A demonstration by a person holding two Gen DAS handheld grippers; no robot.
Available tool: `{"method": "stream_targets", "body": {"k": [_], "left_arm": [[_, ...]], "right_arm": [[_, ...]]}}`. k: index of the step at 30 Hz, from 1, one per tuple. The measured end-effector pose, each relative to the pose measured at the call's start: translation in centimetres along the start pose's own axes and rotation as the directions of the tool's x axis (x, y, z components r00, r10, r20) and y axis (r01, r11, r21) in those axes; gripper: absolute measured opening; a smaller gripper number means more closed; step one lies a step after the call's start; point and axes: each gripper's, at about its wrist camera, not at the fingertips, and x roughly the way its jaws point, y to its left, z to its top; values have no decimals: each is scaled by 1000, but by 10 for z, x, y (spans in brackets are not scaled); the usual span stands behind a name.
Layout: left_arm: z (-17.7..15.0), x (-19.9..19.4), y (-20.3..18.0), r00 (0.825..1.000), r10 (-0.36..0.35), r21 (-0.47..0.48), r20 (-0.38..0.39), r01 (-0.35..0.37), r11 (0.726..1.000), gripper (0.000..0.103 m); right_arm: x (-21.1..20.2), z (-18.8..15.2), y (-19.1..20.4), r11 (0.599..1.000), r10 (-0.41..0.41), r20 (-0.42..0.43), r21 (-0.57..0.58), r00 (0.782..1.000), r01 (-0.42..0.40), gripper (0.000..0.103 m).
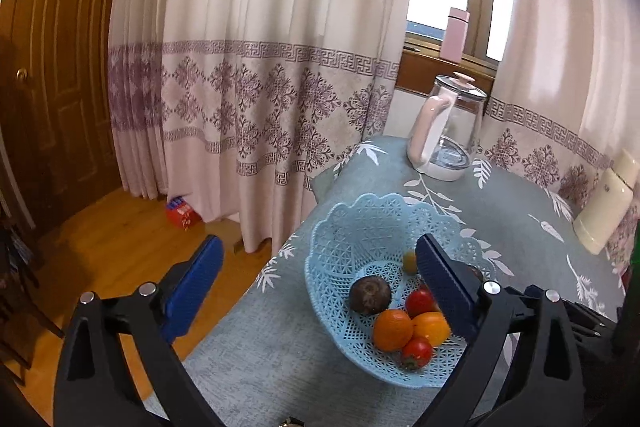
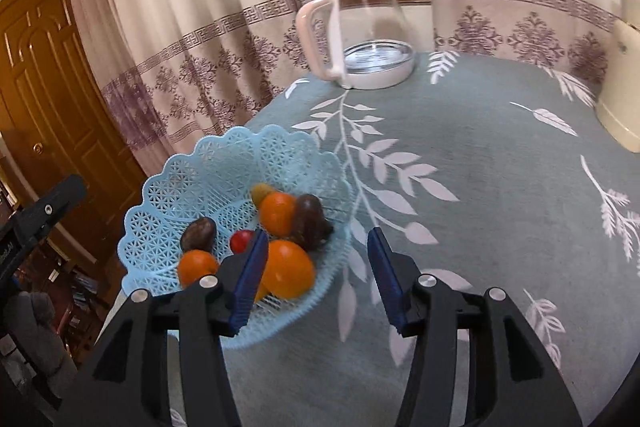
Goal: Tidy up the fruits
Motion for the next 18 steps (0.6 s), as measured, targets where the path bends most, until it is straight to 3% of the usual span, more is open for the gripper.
{"method": "stream_targets", "body": {"k": [2, 5, 12, 18], "left_arm": [[0, -2, -3, 1000, -7, 11, 1, 7, 1000, 99], [-1, -5, -7, 1000, -3, 20, 4, 3, 1000, 99], [-5, -16, -14, 1000, 4, 54, 13, -5, 999, 100], [-11, -26, -23, 1000, 3, 87, 21, -5, 996, 100]], "right_arm": [[-6, -4, -3, 1000, -9, 8, 3, 1000, 9, 66], [-16, -9, -6, 1000, -30, 37, -1, 999, 30, 76], [-36, -16, -11, 999, -37, 76, 7, 996, 37, 88], [-48, -22, -6, 999, -39, 98, -17, 994, 41, 91]]}}
